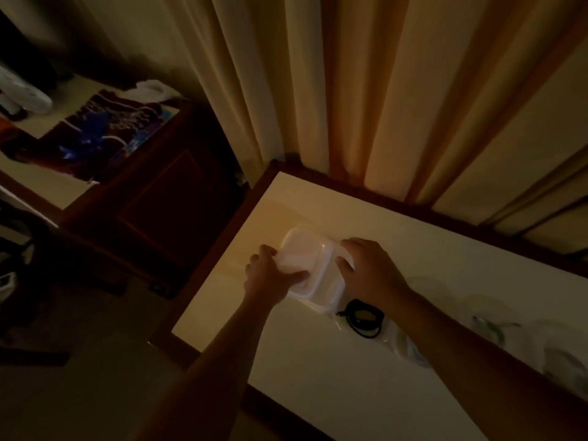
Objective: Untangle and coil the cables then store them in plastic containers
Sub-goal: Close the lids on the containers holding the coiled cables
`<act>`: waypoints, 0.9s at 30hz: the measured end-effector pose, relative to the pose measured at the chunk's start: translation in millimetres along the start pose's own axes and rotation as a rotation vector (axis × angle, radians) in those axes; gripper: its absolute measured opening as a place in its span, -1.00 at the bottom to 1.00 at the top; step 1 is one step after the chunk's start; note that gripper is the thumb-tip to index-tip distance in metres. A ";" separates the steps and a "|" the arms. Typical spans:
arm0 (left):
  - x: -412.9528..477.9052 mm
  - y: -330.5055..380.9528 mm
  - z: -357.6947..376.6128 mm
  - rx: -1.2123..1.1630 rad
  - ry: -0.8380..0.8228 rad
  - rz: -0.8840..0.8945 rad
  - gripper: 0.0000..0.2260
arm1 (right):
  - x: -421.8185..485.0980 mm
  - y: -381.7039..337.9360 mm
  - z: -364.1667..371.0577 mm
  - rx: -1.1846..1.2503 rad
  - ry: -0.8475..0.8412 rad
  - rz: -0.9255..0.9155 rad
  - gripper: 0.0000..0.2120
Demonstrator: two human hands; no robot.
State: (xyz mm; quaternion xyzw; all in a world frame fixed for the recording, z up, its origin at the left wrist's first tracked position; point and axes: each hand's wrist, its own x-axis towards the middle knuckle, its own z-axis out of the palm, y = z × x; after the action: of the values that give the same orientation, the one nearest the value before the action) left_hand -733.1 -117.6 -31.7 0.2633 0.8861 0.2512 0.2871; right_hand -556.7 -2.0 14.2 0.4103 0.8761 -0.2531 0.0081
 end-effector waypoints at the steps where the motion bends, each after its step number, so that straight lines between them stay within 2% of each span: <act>1: -0.3 -1.1 -3.1 -0.059 -0.004 0.018 -0.34 | -1.4 -0.3 -2.4 0.021 0.036 0.011 -0.55; 4: -10.3 5.8 -14.5 -0.200 -0.011 0.117 -0.57 | -11.3 -3.1 -10.0 0.139 0.154 0.039 -0.62; 7: -39.9 27.6 -20.2 -0.267 -0.004 0.270 -0.76 | -26.9 -8.6 -23.8 0.515 0.183 0.186 -0.77; 10: -77.2 46.5 -3.1 -0.158 0.057 0.555 -0.90 | -42.3 -11.5 -38.7 1.006 0.118 0.372 -0.79; 13: -94.5 48.8 31.1 0.091 0.132 0.926 -0.84 | -59.4 0.4 -44.6 1.145 0.177 0.425 -0.74; 14: -96.5 45.5 41.4 0.164 0.122 1.025 -0.81 | -64.3 8.1 -42.5 1.071 0.215 0.430 -0.71; 16: -99.4 38.8 55.6 0.285 0.054 1.145 -0.74 | -71.4 28.9 -32.6 0.734 0.295 0.432 -0.64; 18: -101.4 28.5 57.4 0.404 0.038 1.187 -0.66 | -71.6 43.1 -18.3 0.426 0.298 0.366 -0.60; 22: -88.7 13.5 60.7 0.512 -0.105 1.089 -0.55 | -68.9 65.1 9.5 0.066 0.246 0.327 -0.58; 27: -71.2 -5.7 64.1 0.596 -0.237 1.065 -0.53 | -59.3 68.7 22.6 -0.267 0.328 0.157 -0.61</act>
State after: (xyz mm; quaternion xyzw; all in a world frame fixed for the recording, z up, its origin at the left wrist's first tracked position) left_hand -644.3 -146.4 -53.7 0.7643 0.6271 0.0707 0.1328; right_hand -472.1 -17.8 -22.4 0.5082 0.8568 -0.0634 -0.0603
